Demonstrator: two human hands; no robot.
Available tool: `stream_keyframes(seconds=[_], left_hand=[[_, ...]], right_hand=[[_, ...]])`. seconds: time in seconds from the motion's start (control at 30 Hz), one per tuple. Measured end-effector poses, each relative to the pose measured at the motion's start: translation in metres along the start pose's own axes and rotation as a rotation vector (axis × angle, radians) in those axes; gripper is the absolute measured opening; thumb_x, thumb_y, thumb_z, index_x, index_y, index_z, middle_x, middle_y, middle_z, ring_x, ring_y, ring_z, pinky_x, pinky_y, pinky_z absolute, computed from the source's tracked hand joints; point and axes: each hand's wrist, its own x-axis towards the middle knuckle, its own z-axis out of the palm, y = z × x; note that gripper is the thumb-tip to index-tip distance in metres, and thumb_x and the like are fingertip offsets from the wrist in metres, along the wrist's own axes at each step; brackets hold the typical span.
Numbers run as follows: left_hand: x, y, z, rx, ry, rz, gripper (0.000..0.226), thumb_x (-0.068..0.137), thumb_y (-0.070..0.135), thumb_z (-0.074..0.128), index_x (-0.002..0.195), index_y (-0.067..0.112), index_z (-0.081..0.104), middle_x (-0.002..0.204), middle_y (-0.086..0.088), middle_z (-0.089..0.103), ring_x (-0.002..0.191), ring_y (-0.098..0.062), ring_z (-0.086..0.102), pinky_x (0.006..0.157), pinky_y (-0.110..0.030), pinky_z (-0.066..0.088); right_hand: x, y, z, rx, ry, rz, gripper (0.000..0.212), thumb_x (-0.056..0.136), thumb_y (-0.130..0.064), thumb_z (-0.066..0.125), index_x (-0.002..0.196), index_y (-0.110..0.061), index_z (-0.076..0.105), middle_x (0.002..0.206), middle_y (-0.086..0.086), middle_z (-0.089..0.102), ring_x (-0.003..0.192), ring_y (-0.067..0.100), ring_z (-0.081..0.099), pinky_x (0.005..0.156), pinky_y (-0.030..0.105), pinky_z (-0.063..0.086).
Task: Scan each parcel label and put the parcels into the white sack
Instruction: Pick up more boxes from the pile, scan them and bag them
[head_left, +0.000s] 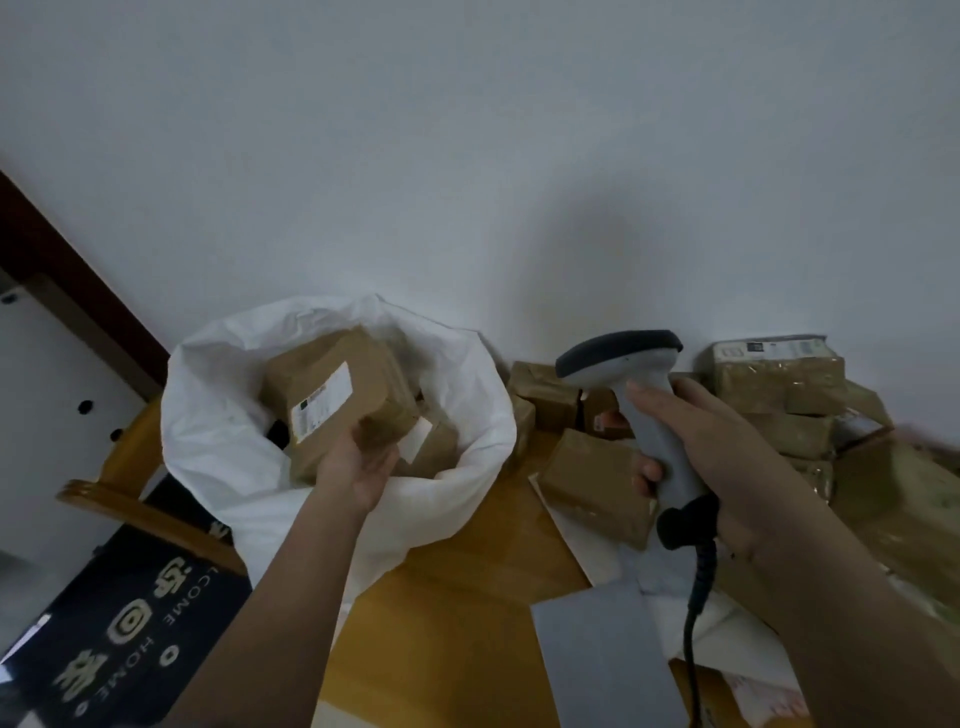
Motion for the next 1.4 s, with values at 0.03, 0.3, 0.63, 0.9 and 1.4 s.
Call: stream_keyframes(seconds=[0.03,0.3,0.63,0.9,1.4], left_hand=[[0.003,0.000,-0.004,0.008,0.014,-0.016,0.040,0.101,0.022,0.051,0.137,0.007,0.046,0.135,-0.015,0.052,0.121,-0.031,0.054,0.087,-0.036,0.051],[-0.005,-0.028,0.006,0.140,-0.156,-0.071,0.031,0.102,0.014,0.047,0.129,0.001,0.052,0.122,-0.019,0.063,0.111,-0.033,0.063,0.103,-0.042,0.048],[-0.006,-0.116,0.077,0.650,-0.283,-0.178,0.024,0.101,0.019,0.050,0.117,0.005,0.060,0.115,-0.014,0.068,0.105,-0.029,0.067,0.097,-0.041,0.052],[0.005,-0.202,0.123,0.724,-0.115,-0.363,0.015,0.101,0.022,0.051,0.107,0.009,0.054,0.111,-0.014,0.058,0.101,-0.029,0.062,0.089,-0.040,0.054],[0.042,-0.294,0.139,0.265,0.051,-0.574,0.059,0.083,0.047,0.071,0.123,0.009,0.047,0.124,-0.017,0.058,0.117,-0.033,0.055,0.097,-0.048,0.045]], right_hand=[[0.002,0.001,0.003,0.003,0.009,0.001,0.034,0.090,-0.031,0.064,0.118,-0.015,0.055,0.110,0.018,0.067,0.043,0.012,0.047,0.045,0.029,0.046],[0.009,0.007,0.003,0.016,0.099,0.012,0.037,0.092,-0.027,0.064,0.123,-0.011,0.053,0.100,0.013,0.065,0.042,0.011,0.045,0.043,0.026,0.046],[0.014,0.007,-0.067,0.023,0.199,0.001,0.028,0.092,-0.024,0.064,0.117,-0.015,0.055,0.093,0.010,0.066,0.046,0.013,0.046,0.045,0.028,0.044],[0.046,0.001,-0.128,0.063,0.143,-0.016,0.021,0.093,-0.023,0.064,0.108,-0.017,0.050,0.093,0.012,0.063,0.046,0.016,0.044,0.047,0.031,0.042],[0.113,0.030,-0.191,0.153,0.111,0.148,0.026,0.094,-0.021,0.062,0.118,-0.016,0.053,0.093,0.010,0.065,0.044,0.013,0.045,0.048,0.030,0.045]])
